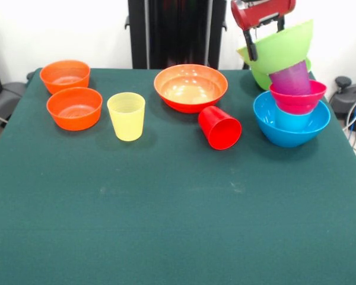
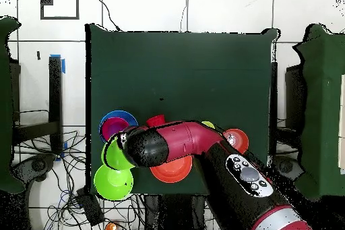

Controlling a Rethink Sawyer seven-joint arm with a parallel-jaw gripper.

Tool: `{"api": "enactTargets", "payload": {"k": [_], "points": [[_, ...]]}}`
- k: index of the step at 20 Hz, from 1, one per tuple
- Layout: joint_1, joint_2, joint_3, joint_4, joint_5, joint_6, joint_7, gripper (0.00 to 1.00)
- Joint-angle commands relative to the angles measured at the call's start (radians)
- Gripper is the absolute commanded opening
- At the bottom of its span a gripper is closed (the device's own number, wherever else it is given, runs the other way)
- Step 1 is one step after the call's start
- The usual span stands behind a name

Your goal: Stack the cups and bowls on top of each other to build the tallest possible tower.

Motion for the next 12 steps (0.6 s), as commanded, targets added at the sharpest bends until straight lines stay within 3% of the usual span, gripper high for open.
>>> {"api": "enactTargets", "payload": {"k": [1, 12], "points": [[0.000, 0.003, -0.020, 0.001, -0.013, 0.049, 0.032, 1.00], [-0.007, 0.011, -0.018, -0.009, -0.016, 0.056, 0.022, 1.00]]}}
